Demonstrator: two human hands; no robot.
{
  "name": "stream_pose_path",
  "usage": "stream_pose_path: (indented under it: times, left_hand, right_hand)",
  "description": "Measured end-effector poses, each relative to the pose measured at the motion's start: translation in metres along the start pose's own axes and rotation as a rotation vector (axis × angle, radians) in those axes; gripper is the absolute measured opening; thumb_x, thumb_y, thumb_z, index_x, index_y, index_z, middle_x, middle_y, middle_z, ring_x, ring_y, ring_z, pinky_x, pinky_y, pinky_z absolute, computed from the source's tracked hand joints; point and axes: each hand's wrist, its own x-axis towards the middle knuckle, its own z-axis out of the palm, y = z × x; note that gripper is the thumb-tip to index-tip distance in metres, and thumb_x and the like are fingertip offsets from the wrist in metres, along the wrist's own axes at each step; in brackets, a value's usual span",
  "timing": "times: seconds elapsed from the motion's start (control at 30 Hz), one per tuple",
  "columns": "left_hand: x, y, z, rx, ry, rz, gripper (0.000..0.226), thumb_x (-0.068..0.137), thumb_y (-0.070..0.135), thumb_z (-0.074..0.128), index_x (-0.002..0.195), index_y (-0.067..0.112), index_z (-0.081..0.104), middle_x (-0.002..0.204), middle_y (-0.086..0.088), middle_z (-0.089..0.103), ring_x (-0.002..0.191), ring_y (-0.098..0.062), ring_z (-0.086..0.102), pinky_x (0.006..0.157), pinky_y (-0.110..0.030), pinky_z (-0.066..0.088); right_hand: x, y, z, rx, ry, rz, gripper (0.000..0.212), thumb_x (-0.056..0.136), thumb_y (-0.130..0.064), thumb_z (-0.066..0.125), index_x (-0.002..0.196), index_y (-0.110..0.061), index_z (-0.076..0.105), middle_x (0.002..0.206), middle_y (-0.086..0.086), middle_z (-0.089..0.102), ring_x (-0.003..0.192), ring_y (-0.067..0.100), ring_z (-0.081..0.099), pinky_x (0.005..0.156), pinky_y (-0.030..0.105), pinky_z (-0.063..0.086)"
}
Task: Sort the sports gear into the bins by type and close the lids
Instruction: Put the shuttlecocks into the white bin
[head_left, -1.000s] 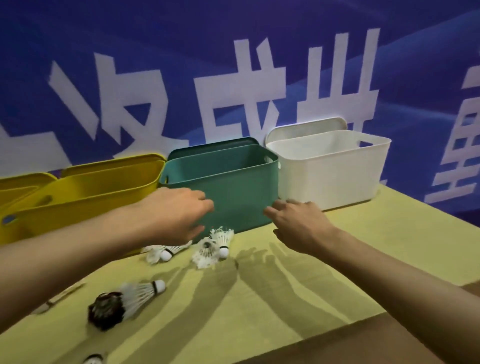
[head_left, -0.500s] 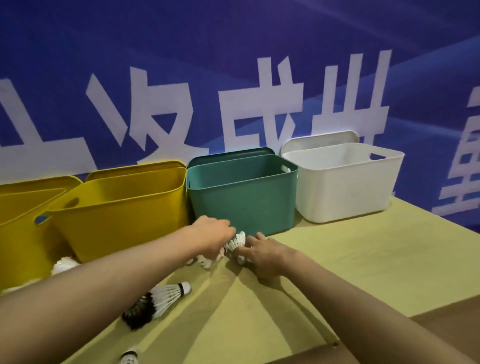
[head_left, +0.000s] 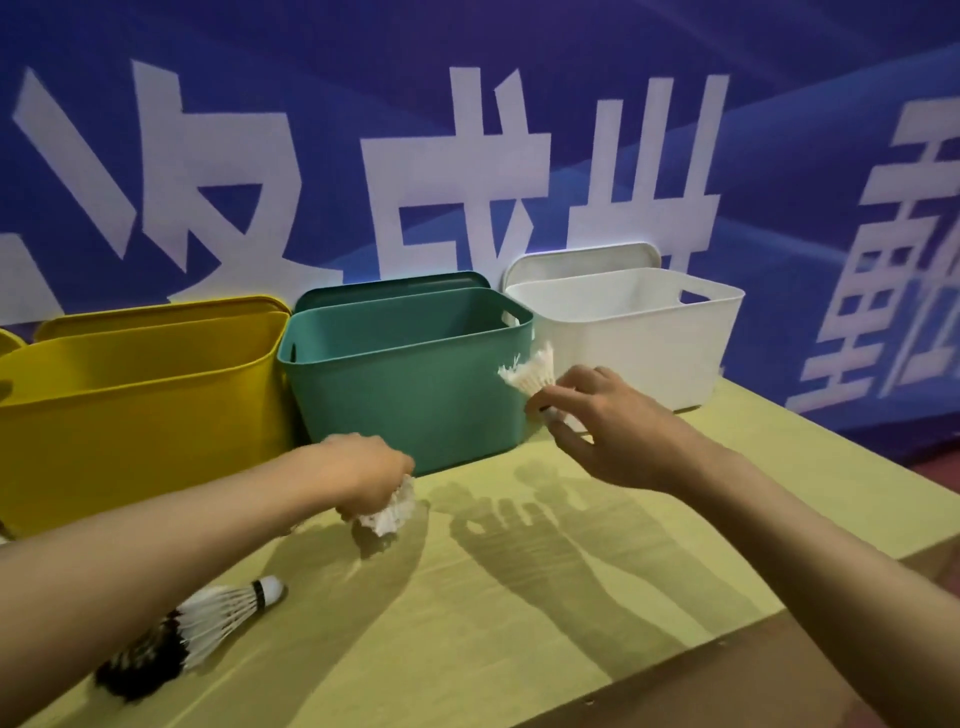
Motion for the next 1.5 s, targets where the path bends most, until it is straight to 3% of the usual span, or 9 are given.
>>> stream_pose_path:
  times: [0.17, 0.37, 0.5, 0.67, 0.73, 0.87, 1.07, 1.23, 1.5]
  left_hand:
    - [-0.003, 0.019, -0.046, 0.089, 0.262, 0.068, 0.032, 0.103, 0.028, 0.043, 0.134, 0.03, 0.046, 0.112, -0.005, 0.065, 0.096, -0.028, 0.062, 0.068, -0.036, 0.041]
    - [-0.007, 0.029, -0.077, 0.013, 0.48, 0.183, 0.059, 0.09, 0.052, 0.052, 0.142, 0.036, 0.027, 0.104, -0.001, 0.067, 0.091, -0.029, 0.065, 0.071, -0.039, 0.052]
    - [-0.004, 0.031, -0.111, 0.006, 0.607, 0.172, 0.068, 0.091, 0.062, 0.051, 0.147, 0.036, 0.021, 0.084, 0.004, 0.055, 0.083, -0.026, 0.063, 0.062, -0.035, 0.043]
    - [0.042, 0.038, -0.194, -0.178, 0.752, 0.067, 0.053, 0.095, 0.054, 0.049, 0.14, 0.029, 0.036, 0.091, 0.002, 0.054, 0.082, -0.027, 0.055, 0.069, -0.037, 0.041]
    - [0.078, 0.039, -0.231, -0.267, 0.684, 0.095, 0.062, 0.093, 0.048, 0.056, 0.147, 0.029, 0.031, 0.113, -0.006, 0.062, 0.094, -0.03, 0.057, 0.077, -0.041, 0.046]
    - [0.115, 0.047, -0.262, -0.36, 0.456, 0.176, 0.1, 0.091, 0.043, 0.069, 0.159, 0.041, -0.004, 0.156, -0.009, 0.043, 0.119, -0.033, 0.057, 0.1, -0.046, 0.052]
    - [0.051, 0.046, -0.199, -0.051, 0.549, 0.274, 0.098, 0.093, 0.058, 0.062, 0.156, 0.05, -0.013, 0.137, -0.009, 0.06, 0.096, -0.019, 0.06, 0.088, -0.036, 0.055]
    - [-0.054, -0.001, -0.118, 0.067, 0.431, 0.222, 0.096, 0.094, 0.062, 0.054, 0.145, 0.06, -0.028, 0.171, -0.002, -0.003, 0.141, -0.037, 0.037, 0.11, -0.05, 0.045]
    - [-0.205, -0.082, 0.024, 0.016, 0.198, 0.065, 0.101, 0.092, 0.069, 0.051, 0.144, 0.055, -0.034, 0.168, 0.005, -0.021, 0.146, -0.034, 0.026, 0.116, -0.048, 0.036]
  right_hand:
    - [0.058, 0.056, -0.057, -0.267, 0.172, 0.082, 0.027, 0.101, -0.035, 0.051, 0.127, -0.036, 0.058, 0.135, 0.008, 0.055, 0.126, 0.031, 0.042, 0.1, 0.047, 0.046]
    - [0.09, 0.092, -0.069, -0.4, -0.135, 0.292, 0.032, 0.096, -0.02, 0.06, 0.12, -0.039, 0.066, 0.153, 0.012, 0.04, 0.139, 0.043, 0.03, 0.109, 0.059, 0.034]
    - [0.04, 0.078, -0.045, -0.379, -0.045, 0.177, 0.024, 0.099, -0.029, 0.053, 0.118, -0.033, 0.066, 0.151, 0.007, 0.045, 0.134, 0.034, 0.039, 0.103, 0.053, 0.043]
    - [-0.031, 0.07, -0.029, -0.259, -0.125, 0.113, 0.02, 0.098, -0.036, 0.048, 0.11, -0.035, 0.065, 0.13, -0.005, 0.059, 0.107, 0.019, 0.053, 0.088, 0.041, 0.054]
    - [-0.048, 0.068, -0.031, -0.227, -0.163, 0.109, 0.021, 0.099, -0.035, 0.049, 0.112, -0.037, 0.065, 0.136, -0.008, 0.056, 0.111, 0.016, 0.053, 0.09, 0.038, 0.054]
    - [-0.052, 0.069, -0.042, -0.183, -0.266, 0.126, 0.029, 0.1, -0.028, 0.048, 0.12, -0.04, 0.064, 0.154, -0.006, 0.038, 0.13, 0.019, 0.044, 0.098, 0.041, 0.052]
    - [-0.026, 0.054, -0.055, -0.212, -0.188, 0.076, 0.028, 0.101, -0.031, 0.049, 0.124, -0.041, 0.062, 0.152, -0.003, 0.042, 0.126, 0.022, 0.047, 0.098, 0.042, 0.052]
    - [-0.006, -0.001, -0.033, -0.183, -0.148, -0.038, 0.029, 0.1, -0.031, 0.049, 0.124, -0.039, 0.063, 0.144, -0.005, 0.05, 0.121, 0.021, 0.052, 0.094, 0.04, 0.055]
    - [0.021, -0.151, 0.009, -0.082, -0.187, -0.319, 0.032, 0.099, -0.029, 0.048, 0.127, -0.039, 0.06, 0.137, -0.008, 0.054, 0.12, 0.019, 0.055, 0.09, 0.04, 0.056]
